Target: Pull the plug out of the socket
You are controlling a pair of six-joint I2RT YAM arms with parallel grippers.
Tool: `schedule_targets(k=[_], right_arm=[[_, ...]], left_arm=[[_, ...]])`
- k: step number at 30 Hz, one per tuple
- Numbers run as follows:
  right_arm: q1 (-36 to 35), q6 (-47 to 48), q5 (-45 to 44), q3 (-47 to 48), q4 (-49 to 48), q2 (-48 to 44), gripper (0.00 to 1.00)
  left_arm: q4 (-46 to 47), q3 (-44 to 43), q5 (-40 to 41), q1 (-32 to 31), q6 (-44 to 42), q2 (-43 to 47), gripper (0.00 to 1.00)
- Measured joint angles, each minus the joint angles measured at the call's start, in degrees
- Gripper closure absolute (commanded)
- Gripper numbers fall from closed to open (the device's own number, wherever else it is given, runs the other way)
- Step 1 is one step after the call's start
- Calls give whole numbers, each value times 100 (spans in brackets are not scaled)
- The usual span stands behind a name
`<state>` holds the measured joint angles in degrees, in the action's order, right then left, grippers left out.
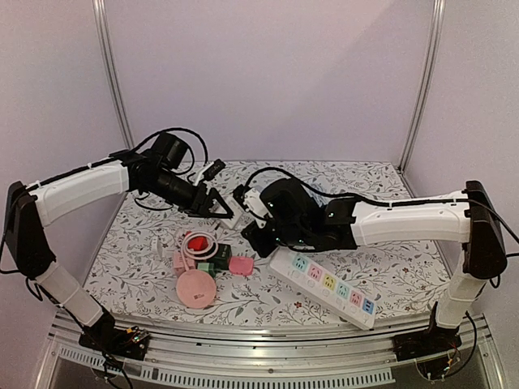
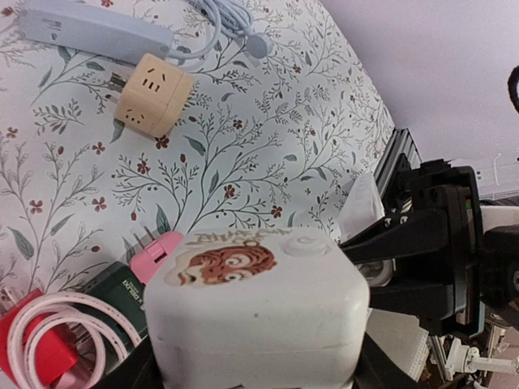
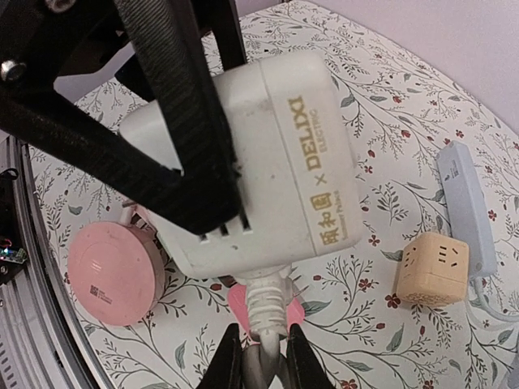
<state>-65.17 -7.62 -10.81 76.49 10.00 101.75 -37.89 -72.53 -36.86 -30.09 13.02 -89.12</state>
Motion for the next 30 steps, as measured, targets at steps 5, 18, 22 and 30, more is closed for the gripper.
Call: schedule_targets(k=[5,18,22,30], right_arm=[[-66,15,-114,114,278,-24,100],[-83,114,-345,-225,-68,-214,100],[-11,90,-238,-396,-446,-214,100],[44,90,-197,-420,-643,-212,100]], left_arm=[[-98,-70,39,-70,-15,0,97],[166,109,-702,70,-28,59,97],[358,260,-935,216,28,142,97],[546,317,-1113,332,101,146,97]])
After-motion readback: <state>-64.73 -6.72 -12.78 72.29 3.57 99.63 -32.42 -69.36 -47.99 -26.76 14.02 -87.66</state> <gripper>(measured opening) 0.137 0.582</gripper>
